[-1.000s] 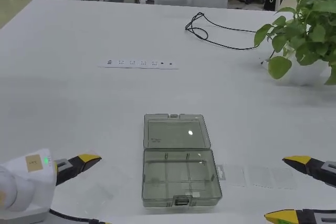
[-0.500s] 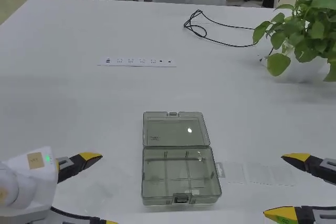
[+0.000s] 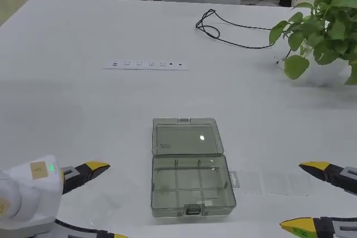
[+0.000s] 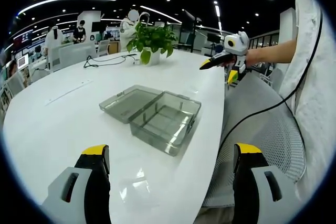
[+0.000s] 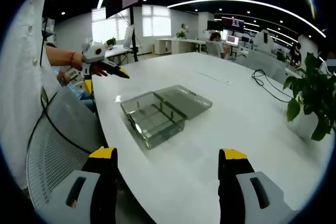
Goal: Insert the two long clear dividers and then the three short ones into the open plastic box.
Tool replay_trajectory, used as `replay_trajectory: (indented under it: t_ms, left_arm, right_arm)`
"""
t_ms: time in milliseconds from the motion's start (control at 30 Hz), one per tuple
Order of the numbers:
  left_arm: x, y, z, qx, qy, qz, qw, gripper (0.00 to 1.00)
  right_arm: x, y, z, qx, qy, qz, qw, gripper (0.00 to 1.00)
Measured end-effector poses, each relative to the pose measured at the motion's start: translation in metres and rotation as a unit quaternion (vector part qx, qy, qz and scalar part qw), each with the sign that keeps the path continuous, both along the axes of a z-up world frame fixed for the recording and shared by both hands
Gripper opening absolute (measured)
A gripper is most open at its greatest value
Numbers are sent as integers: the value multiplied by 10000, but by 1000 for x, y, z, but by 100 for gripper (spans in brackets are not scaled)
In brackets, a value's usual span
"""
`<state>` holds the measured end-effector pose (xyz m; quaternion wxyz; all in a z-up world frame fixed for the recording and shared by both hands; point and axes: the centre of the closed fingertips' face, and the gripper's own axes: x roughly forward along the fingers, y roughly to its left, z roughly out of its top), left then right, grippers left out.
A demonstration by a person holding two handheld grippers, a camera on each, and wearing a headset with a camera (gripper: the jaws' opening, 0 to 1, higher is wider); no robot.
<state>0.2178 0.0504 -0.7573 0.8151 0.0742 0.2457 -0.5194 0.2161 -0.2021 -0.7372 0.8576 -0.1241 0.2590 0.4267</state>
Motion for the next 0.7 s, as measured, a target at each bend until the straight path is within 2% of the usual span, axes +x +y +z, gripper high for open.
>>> replay_trajectory:
  t_ms: [700]
  left_arm:
    - [2, 1, 1, 8, 12, 11, 10000, 100]
  right_arm:
    - [-1, 0, 0, 22, -2, -38, 10000, 79]
